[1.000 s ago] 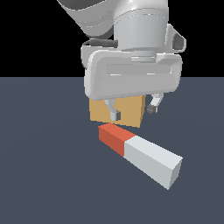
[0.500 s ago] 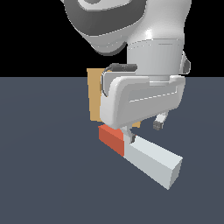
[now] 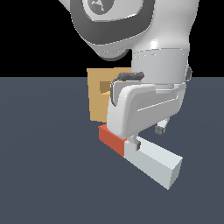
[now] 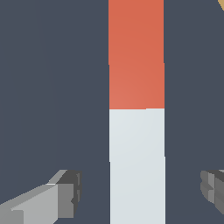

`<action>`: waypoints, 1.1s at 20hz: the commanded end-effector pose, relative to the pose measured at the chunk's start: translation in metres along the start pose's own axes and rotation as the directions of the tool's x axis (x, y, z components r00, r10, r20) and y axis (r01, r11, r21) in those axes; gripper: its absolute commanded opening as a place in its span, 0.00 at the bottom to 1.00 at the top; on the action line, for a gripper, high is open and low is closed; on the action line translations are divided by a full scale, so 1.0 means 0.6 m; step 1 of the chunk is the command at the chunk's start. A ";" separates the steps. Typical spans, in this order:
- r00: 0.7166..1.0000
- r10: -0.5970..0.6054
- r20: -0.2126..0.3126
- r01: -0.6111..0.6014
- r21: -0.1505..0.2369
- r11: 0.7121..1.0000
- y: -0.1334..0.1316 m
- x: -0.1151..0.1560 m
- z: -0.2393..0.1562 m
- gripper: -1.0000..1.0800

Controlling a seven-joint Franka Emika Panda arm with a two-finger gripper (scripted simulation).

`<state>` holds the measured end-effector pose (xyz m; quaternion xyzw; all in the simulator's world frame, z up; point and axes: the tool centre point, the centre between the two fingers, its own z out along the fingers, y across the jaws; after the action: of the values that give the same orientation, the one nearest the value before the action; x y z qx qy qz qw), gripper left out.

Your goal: Insert the peg into the horizontal hole in a box.

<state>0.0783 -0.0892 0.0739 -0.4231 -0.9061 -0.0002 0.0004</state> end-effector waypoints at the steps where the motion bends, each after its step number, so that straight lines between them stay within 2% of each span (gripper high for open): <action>1: 1.000 0.000 0.000 0.000 0.000 1.000 0.000 0.000 0.002 0.96; 11: 1.000 -0.008 0.001 0.008 0.000 1.000 0.001 0.001 0.073 0.96; 17: 1.000 -0.009 0.001 0.009 0.000 1.000 0.003 -0.001 0.084 0.96; 18: 1.000 -0.009 0.001 0.009 0.000 1.000 0.003 -0.001 0.084 0.00; 22: 1.000 -0.009 0.001 0.009 0.000 1.000 0.003 -0.001 0.084 0.00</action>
<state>0.0796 -0.0884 0.0230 -0.4188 -0.9081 0.0001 0.0006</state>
